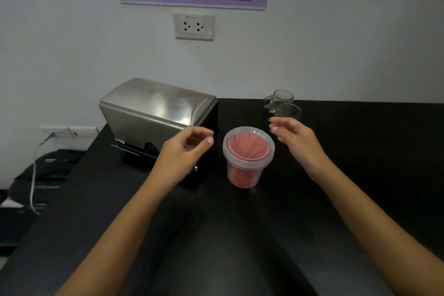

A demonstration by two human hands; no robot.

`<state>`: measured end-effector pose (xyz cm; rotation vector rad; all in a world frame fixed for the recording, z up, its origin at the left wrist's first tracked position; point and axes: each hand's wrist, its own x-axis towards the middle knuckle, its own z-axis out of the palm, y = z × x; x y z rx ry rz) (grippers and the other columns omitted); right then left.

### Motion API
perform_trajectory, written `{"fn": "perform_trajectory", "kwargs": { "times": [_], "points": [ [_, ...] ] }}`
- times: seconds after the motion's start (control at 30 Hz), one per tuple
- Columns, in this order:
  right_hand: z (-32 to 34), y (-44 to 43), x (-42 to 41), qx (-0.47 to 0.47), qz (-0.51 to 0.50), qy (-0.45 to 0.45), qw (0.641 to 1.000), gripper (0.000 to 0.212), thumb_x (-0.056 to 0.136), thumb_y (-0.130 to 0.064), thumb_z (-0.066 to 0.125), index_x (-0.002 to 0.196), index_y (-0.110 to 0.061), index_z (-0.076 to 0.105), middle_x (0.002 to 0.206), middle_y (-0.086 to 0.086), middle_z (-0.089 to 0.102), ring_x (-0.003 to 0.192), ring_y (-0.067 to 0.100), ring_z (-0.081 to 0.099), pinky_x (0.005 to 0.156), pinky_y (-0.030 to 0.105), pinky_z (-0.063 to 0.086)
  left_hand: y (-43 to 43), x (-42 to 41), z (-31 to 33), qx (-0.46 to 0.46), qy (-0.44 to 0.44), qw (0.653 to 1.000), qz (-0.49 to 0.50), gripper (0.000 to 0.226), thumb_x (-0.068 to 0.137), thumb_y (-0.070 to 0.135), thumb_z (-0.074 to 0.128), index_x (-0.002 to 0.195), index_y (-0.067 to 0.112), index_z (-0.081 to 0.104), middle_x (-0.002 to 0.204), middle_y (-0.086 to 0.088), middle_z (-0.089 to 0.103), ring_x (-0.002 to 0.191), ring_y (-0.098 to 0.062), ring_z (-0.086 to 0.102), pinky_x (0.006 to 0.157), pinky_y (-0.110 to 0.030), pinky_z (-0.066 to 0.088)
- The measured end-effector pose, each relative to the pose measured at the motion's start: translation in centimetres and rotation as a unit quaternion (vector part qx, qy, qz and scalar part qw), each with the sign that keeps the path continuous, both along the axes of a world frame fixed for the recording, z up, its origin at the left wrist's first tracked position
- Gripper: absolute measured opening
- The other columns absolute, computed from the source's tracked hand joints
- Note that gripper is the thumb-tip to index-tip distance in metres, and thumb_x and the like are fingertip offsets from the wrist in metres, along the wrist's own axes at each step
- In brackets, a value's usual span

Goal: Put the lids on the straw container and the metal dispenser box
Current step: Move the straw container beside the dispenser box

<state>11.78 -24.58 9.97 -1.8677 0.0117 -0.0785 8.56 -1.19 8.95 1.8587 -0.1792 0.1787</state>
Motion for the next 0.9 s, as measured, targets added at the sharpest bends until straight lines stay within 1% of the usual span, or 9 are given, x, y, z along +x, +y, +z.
{"fn": "perform_trajectory", "kwargs": {
  "times": [0.13,0.2,0.27,0.37,0.47,0.57,0.67,0.73,0.9],
  "points": [
    [-1.2,-0.8,-0.1,-0.006,-0.005,0.008,1.000,0.029,0.088,-0.021,0.051,0.116,-0.026,0.055,0.102,-0.014,0.054,0.088,-0.007,0.048,0.067,0.012,0.035,-1.6,-0.2,-0.8,0.008,0.049,0.998,-0.027,0.026,0.078,0.022,0.068,0.100,0.033,0.058,0.105,0.007,0.064,0.102,-0.011,0.062,0.084,-0.019,0.048],
    [-1.8,-1.2,-0.2,-0.031,-0.005,0.010,0.999,0.034,0.087,-0.023,0.053,0.121,-0.025,0.052,0.106,-0.013,0.052,0.090,-0.005,0.049,0.069,0.012,0.034,-2.3,0.1,-1.9,0.026,0.085,0.996,-0.032,0.049,0.076,0.022,0.070,0.120,0.026,0.049,0.122,0.002,0.056,0.111,-0.013,0.056,0.093,-0.025,0.045],
    [-2.3,-1.4,-0.2,-0.068,-0.004,0.011,0.998,0.040,0.086,-0.027,0.054,0.126,-0.024,0.048,0.112,-0.010,0.048,0.099,0.001,0.047,0.078,0.017,0.035,-2.8,0.6,-3.1,0.032,0.139,0.989,-0.042,0.075,0.074,0.023,0.072,0.137,0.020,0.033,0.137,-0.003,0.044,0.123,-0.019,0.046,0.100,-0.030,0.040],
    [-2.8,-1.4,0.2,-0.090,0.013,0.048,0.995,0.049,0.086,-0.035,0.052,0.132,-0.024,0.041,0.121,-0.005,0.046,0.105,0.005,0.043,0.083,0.023,0.034,-3.5,1.6,-5.0,0.034,0.209,0.975,-0.070,0.095,0.071,0.021,0.075,0.145,0.018,0.015,0.149,-0.005,0.030,0.134,-0.022,0.035,0.107,-0.034,0.033],
    [-3.3,-1.4,0.5,-0.079,0.033,0.084,0.993,0.052,0.087,-0.036,0.051,0.135,-0.023,0.037,0.131,0.001,0.046,0.105,0.005,0.044,0.085,0.024,0.035,-4.0,2.3,-6.8,0.054,0.226,0.970,-0.077,0.095,0.069,0.020,0.077,0.144,0.018,0.018,0.149,-0.005,0.032,0.135,-0.020,0.034,0.109,-0.036,0.033],
    [-4.1,-1.5,0.7,-0.062,0.049,0.100,0.992,0.055,0.085,-0.036,0.053,0.136,-0.024,0.035,0.131,-0.002,0.046,0.103,0.004,0.045,0.079,0.019,0.037,-4.2,3.0,-8.3,0.056,0.218,0.972,-0.074,0.094,0.066,0.023,0.080,0.141,0.017,0.024,0.145,-0.003,0.039,0.132,-0.015,0.038,0.109,-0.033,0.034],
    [-5.1,-1.7,0.7,-0.027,0.045,0.099,0.994,0.054,0.083,-0.038,0.056,0.133,-0.027,0.038,0.121,-0.010,0.048,0.097,0.000,0.050,0.072,0.014,0.038,-4.8,3.8,-9.2,0.027,0.183,0.980,-0.075,0.088,0.063,0.020,0.082,0.135,0.021,0.032,0.131,0.005,0.048,0.119,-0.004,0.044,0.094,-0.010,0.038],
    [-5.7,-1.8,0.6,0.012,0.048,0.108,0.993,0.048,0.082,-0.041,0.056,0.127,-0.029,0.045,0.115,-0.013,0.051,0.099,0.001,0.052,0.073,0.016,0.040,-5.5,3.9,-9.8,-0.002,0.164,0.984,-0.065,0.081,0.060,0.017,0.083,0.126,0.026,0.037,0.121,0.012,0.051,0.113,-0.001,0.049,0.086,-0.003,0.040],
    [-6.6,-2.2,0.9,0.064,0.062,0.109,0.990,0.040,0.081,-0.045,0.055,0.119,-0.035,0.049,0.110,-0.016,0.055,0.102,0.005,0.055,0.086,0.024,0.045,-6.4,4.5,-10.5,-0.013,0.143,0.989,-0.022,0.078,0.052,0.021,0.088,0.115,0.035,0.044,0.116,0.013,0.057,0.114,-0.006,0.053,0.098,-0.024,0.041]
  ]
}}
